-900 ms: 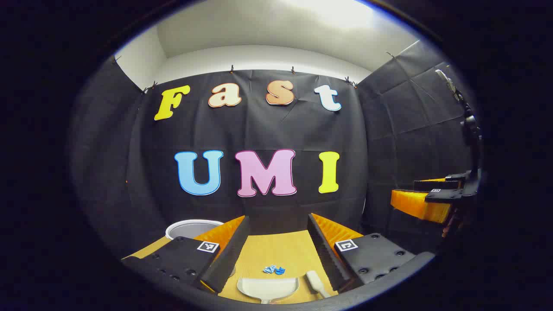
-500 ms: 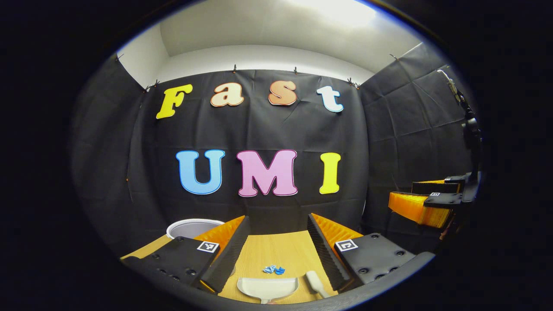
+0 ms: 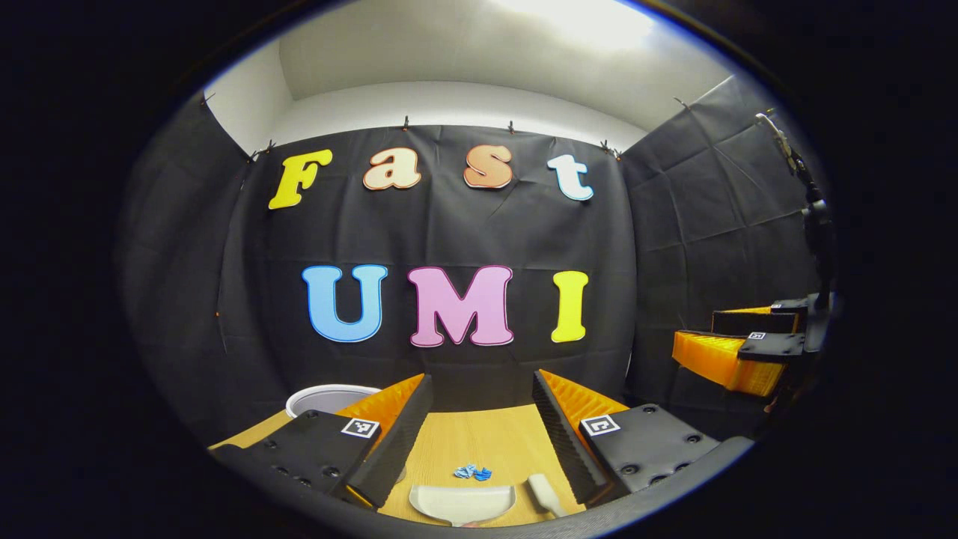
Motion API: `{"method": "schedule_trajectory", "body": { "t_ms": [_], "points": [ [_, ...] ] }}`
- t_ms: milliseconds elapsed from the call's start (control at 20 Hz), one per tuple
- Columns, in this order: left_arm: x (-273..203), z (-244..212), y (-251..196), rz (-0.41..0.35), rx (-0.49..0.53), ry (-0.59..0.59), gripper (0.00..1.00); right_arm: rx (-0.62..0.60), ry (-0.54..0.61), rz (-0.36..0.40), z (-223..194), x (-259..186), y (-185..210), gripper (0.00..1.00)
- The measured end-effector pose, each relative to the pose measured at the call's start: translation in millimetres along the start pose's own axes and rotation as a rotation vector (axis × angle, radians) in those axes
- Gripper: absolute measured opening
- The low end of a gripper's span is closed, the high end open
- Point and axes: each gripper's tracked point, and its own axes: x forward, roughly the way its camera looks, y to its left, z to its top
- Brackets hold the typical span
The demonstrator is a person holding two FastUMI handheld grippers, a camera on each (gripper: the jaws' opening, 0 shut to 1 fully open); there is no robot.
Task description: Pick up the small broom and dustpan from the desktop, sweep the trash into the dustpan with the broom, and then empty the trash into the garbage bin.
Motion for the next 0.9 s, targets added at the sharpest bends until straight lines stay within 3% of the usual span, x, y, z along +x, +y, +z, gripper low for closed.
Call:
{"method": "schedule_trajectory", "body": {
  "t_ms": [900],
  "points": [
    [2.9, -5.0, 19.2, 0.013, -0.002, 0.01, 0.8, 0.017, 0.0, 0.035, -5.7, 12.9, 17.0, 0.92]
  ]
}}
